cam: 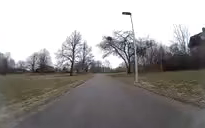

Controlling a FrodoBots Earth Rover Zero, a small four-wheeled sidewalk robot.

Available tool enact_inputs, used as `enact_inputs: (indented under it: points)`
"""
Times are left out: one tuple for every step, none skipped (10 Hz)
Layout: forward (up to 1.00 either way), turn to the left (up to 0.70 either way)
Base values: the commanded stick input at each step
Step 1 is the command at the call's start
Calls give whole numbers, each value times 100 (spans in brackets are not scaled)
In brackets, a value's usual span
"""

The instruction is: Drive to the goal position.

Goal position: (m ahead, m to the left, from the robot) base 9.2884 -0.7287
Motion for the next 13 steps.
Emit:
enact_inputs:
  points:
    - [100,0]
    - [100,0]
    - [100,0]
    - [100,0]
    - [100,0]
    - [100,0]
    - [100,0]
    - [100,0]
    - [100,0]
    - [100,0]
    - [100,0]
    - [100,0]
    - [100,0]
